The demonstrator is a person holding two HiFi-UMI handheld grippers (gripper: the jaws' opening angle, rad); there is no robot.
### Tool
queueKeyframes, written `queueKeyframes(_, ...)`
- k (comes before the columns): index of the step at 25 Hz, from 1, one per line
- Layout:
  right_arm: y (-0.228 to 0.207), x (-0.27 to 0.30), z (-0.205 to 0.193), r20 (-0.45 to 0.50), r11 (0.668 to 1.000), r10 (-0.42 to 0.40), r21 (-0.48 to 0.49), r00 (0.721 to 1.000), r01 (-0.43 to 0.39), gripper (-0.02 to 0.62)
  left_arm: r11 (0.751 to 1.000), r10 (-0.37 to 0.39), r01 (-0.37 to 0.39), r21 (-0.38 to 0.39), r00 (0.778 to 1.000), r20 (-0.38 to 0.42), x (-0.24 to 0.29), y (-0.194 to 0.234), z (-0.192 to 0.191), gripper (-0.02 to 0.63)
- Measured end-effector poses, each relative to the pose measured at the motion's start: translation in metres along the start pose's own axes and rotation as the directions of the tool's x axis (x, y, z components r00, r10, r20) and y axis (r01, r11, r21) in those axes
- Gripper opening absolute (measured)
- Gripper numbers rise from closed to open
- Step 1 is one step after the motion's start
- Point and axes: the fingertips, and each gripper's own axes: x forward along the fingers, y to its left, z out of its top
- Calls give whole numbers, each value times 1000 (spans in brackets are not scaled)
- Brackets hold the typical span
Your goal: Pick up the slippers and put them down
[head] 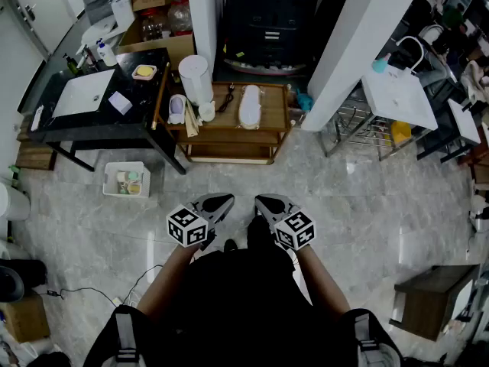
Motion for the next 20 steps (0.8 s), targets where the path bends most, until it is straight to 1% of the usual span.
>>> queueKeyframes(6,-4,-1,-3,8,1000,0,19,1000,0,8,1000,-4,4,-2,1000,0,6,-3,0,15)
queueKeyframes(13,-4,4,-3,7,999,24,26,1000,-24,8,1000,3,-3,-11,1000,-12,10,0,-3,15)
queueKeyframes(15,-4,4,-3,7,999,32,18,999,-32,8,1000,4,-5,-10,1000,-16,12,0,-3,15)
queueKeyframes(20,-6,9,-5,-29,999,42,-29,999,-43,8,1000,13,-14,-23,1000,-15,16,6,0,15)
